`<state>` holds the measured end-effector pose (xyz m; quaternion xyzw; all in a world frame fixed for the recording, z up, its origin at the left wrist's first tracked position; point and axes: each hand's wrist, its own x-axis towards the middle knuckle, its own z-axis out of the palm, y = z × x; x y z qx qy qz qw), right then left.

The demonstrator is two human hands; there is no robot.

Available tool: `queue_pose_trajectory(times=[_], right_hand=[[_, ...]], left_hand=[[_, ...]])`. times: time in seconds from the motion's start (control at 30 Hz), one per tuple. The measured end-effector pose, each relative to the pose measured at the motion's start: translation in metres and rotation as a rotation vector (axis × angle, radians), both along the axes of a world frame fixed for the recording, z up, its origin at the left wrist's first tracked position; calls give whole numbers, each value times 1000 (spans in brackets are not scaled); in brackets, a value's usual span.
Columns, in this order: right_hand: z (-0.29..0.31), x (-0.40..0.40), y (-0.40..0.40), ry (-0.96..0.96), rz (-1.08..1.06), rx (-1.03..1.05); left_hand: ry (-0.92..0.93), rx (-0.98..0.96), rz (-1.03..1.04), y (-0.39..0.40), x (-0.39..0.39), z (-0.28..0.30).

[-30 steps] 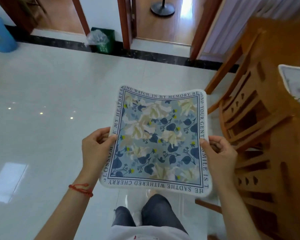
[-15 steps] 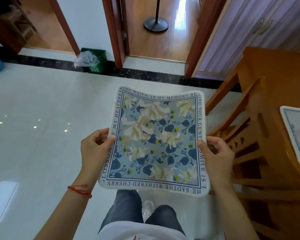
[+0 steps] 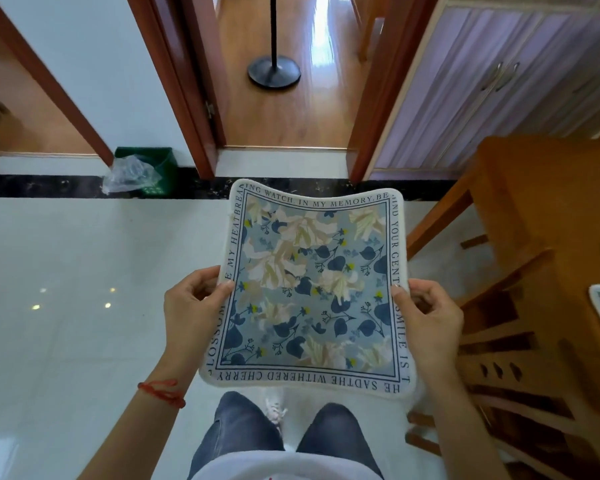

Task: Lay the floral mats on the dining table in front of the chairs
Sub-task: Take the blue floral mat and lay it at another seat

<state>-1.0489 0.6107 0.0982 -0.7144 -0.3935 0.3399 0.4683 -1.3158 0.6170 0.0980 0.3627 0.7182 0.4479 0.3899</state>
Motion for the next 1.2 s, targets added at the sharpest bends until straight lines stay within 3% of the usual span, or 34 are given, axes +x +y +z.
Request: queue_pose_trajectory(times=[0.77, 1.2], right_hand=[[0, 98, 291, 7, -106, 15], [-11, 153, 413, -82, -263, 13]], left_hand=[[-5, 35, -124, 321, 98, -3], [-39, 58, -332, 489, 163, -6]])
